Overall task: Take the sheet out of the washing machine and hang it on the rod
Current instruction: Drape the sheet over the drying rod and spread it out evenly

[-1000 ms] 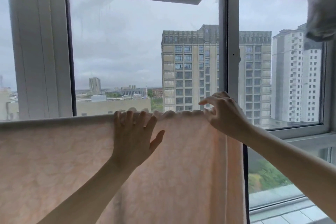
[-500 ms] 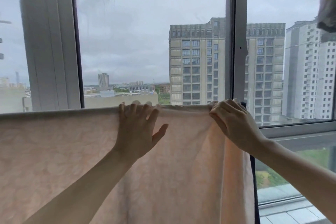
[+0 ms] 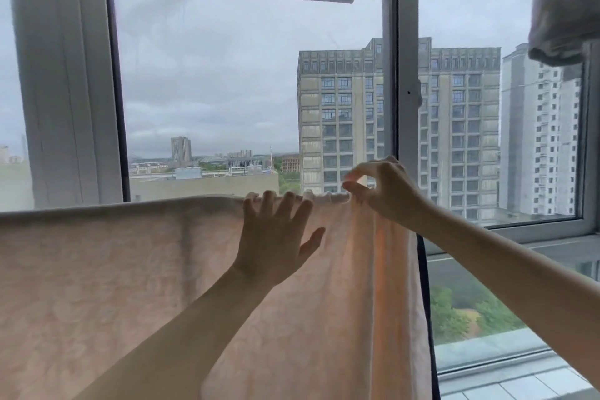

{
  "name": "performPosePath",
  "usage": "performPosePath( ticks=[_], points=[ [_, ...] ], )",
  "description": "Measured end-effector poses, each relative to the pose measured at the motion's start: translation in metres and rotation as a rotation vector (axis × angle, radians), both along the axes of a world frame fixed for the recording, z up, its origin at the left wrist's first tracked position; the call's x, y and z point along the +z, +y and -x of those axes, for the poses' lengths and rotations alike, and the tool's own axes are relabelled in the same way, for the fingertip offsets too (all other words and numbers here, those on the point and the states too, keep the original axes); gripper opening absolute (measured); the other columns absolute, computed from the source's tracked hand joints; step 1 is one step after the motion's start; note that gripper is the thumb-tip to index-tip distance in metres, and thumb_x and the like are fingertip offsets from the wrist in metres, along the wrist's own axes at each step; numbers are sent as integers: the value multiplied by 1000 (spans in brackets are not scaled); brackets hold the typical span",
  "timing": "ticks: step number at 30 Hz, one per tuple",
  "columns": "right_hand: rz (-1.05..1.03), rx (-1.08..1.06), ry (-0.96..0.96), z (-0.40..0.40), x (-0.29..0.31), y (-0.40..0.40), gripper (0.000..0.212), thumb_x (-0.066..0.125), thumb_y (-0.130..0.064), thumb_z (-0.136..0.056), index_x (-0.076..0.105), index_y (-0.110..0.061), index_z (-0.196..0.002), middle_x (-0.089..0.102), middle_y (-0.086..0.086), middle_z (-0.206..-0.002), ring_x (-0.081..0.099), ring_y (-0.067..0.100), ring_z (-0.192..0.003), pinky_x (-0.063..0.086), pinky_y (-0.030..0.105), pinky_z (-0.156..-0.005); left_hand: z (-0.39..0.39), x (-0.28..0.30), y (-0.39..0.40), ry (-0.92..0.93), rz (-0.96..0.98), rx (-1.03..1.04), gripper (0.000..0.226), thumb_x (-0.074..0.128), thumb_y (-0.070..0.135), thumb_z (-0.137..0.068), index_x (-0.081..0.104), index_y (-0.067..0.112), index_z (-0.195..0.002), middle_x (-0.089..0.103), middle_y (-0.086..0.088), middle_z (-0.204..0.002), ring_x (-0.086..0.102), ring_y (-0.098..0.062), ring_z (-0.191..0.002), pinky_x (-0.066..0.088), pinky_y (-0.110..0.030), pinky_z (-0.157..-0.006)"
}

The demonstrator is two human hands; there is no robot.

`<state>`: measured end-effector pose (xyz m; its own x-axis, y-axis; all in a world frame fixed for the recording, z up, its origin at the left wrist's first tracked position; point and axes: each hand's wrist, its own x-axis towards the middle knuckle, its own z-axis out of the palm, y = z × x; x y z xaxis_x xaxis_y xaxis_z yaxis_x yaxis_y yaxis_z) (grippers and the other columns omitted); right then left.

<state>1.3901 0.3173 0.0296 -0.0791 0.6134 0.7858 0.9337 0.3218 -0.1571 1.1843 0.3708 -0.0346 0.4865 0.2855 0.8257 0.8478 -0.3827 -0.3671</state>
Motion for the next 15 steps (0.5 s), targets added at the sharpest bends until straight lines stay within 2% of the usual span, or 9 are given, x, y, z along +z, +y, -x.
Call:
performPosePath(
  ticks=[2,3,6,9,12,15],
  points=[
    [226,43,65,3,7,7,18,64,-25,-90,74,-10,-88,69,-2,-78,61,9,-70,46,15,-66,2,-1,-1,3,-15,5,57,36,59,-91,52,17,-127,58,-9,-119,56,-35,-99,38,-52,-89],
    [260,45,115,3,10,10,21,64,-24,-90,74,-8,-80,66,-1,-70,60,10,-63,43,13,-58,4,-1,-1,3,-24,4,56,36,58,-92,52,17,-127,58,-8,-119,55,-34,-99,38,-51,-89],
    [153,-8,263,-3,16,16,27,63,-22,-91,71,-2,-75,65,6,-68,60,15,-62,40,12,-50,8,-2,-3,-20,-43,-16,54,37,54,-93,54,15,-127,58,-9,-121,55,-34,-99,40,-51,-90],
    [50,31,308,-13,8,14,22,59,-20,-93,68,-2,-83,64,2,-71,62,14,-66,42,14,-58,3,-1,-7,-39,-15,8,55,34,54,-94,52,16,-130,59,-10,-120,56,-36,-102,40,-53,-92],
    [149,155,178,-20,-2,5,14,60,-15,-92,69,-4,-95,68,2,-84,63,8,-75,48,9,-67,-9,-1,-12,-41,30,59,56,33,60,-91,47,27,-135,59,-7,-124,55,-38,-107,35,-58,-95],
    [173,199,141,-37,4,-5,14,62,-12,-91,70,-9,-102,70,0,-97,65,8,-90,49,11,-82,-22,-2,-12,-37,44,68,55,35,62,-91,48,29,-133,58,-7,-122,54,-39,-106,35,-58,-95]
  ],
)
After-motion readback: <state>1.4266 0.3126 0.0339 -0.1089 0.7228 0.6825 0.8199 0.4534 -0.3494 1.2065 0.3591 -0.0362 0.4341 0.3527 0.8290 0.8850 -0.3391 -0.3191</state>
